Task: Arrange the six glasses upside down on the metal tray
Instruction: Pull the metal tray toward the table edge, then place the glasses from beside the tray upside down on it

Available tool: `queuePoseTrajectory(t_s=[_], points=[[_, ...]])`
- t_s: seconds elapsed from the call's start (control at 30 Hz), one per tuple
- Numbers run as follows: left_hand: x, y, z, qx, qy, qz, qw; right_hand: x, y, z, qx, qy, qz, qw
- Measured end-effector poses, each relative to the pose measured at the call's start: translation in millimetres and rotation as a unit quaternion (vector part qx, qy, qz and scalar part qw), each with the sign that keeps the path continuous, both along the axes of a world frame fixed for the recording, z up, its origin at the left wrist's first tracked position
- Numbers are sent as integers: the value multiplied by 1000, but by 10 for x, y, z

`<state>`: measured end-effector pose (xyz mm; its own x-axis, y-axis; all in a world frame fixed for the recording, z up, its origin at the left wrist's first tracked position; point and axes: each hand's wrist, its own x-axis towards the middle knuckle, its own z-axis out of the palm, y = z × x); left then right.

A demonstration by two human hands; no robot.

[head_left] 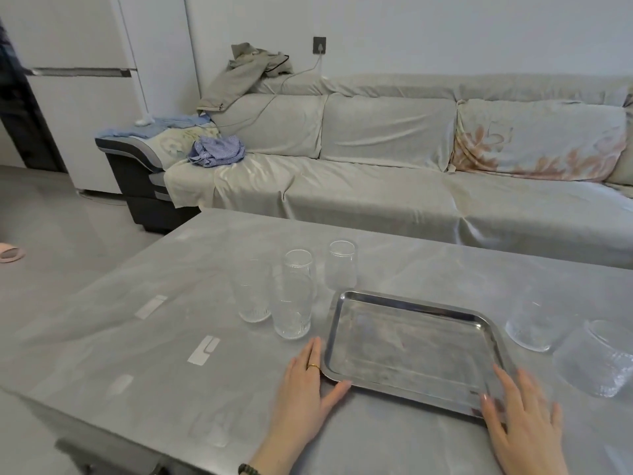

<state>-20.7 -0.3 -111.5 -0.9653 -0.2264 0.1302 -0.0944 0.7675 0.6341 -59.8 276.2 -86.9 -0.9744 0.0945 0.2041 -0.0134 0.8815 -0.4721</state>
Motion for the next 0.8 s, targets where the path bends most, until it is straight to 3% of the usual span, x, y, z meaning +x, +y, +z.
queuePoseTrajectory(t_s=[0.1, 0.23, 0.33, 0.57, 0.8], points=[[8, -41, 47, 190, 77, 63, 977, 12, -326, 94, -42, 53, 105, 992], [-34, -173, 121, 340, 138, 216, 905, -132, -1075, 246, -172, -6, 255, 952], [-185, -385, 205, 333, 114, 208, 913, -275, -1638, 283, -191, -59, 308, 930], [-588, -591, 376, 334, 67, 190, 921, -472, -2299, 260, -257, -143, 313, 903], [-700, -507, 394, 294, 90, 224, 925, -498, -2425, 103, -319, -112, 289, 896]])
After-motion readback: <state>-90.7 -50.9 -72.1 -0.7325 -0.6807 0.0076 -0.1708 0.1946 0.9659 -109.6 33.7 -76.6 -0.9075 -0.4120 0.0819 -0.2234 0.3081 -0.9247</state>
